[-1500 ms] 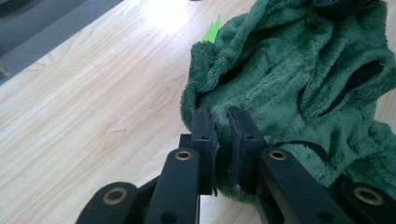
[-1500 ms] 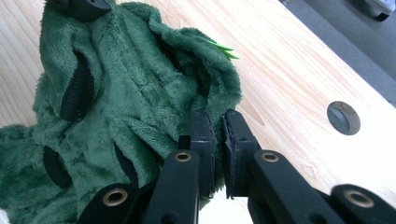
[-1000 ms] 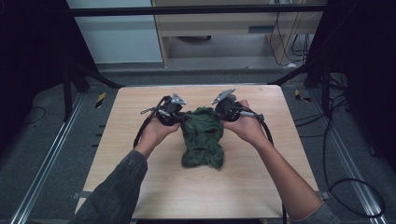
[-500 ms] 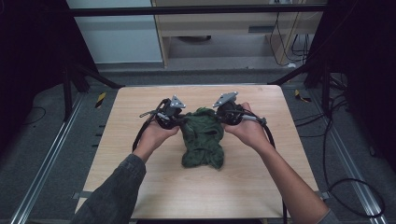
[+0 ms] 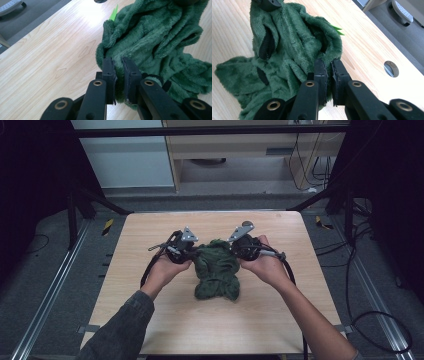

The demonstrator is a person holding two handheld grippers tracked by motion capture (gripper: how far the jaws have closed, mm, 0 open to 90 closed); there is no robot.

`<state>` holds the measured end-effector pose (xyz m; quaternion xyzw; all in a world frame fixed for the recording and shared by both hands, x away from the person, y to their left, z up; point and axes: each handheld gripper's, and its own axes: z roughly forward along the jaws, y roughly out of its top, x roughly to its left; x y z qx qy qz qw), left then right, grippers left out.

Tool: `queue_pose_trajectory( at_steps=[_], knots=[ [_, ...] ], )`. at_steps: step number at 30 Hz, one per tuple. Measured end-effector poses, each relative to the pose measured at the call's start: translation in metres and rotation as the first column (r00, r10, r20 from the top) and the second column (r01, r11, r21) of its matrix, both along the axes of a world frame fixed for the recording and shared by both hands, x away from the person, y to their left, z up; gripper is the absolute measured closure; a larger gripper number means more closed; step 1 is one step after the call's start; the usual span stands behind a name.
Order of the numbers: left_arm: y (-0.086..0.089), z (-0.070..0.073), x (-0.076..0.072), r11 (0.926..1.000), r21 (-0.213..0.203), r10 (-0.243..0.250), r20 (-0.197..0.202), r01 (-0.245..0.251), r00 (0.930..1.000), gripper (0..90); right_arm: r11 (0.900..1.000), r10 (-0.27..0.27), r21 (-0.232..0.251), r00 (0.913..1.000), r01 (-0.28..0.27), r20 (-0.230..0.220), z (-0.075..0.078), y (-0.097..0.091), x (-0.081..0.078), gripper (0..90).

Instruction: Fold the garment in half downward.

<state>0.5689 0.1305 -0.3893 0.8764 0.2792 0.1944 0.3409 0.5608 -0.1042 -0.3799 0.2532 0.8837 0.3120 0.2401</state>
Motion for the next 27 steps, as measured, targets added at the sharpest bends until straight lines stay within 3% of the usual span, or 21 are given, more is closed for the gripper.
queue_pose_trajectory(
  at_steps=[15, 27],
  knots=[
    [-0.005, -0.005, -0.011, 0.9993, 0.027, -0.025, -0.008, 0.025, 0.9996, 80.7, 0.9999, 0.008, -0.015, 1.0, -0.008, -0.004, -0.008, -0.004, -0.009, 83.7],
    [-0.007, -0.025, -0.023, 0.9995, 0.011, -0.028, -0.014, 0.028, 0.9995, 80.3, 0.9996, 0.017, -0.021, 0.9998, -0.017, 0.003, -0.025, -0.005, -0.021, 82.8]
  ],
)
